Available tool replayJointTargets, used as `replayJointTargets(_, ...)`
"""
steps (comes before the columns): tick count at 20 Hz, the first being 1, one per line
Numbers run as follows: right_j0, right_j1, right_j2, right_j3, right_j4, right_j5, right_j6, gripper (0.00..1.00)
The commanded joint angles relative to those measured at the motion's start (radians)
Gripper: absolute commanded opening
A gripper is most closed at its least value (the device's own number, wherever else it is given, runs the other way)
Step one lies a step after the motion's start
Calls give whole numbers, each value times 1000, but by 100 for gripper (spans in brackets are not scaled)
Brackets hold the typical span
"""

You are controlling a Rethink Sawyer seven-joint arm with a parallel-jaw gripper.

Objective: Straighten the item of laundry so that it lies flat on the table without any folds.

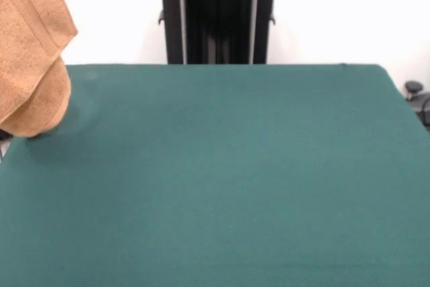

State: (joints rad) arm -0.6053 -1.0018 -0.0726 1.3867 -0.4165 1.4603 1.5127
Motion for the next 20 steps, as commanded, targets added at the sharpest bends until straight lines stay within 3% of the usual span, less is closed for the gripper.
replayJointTargets(1, -78, -44, 84, 84, 76, 74, -248, 0)
replayJointTargets(20, -177, -5, 175, 41, 28, 71, -325, 0)
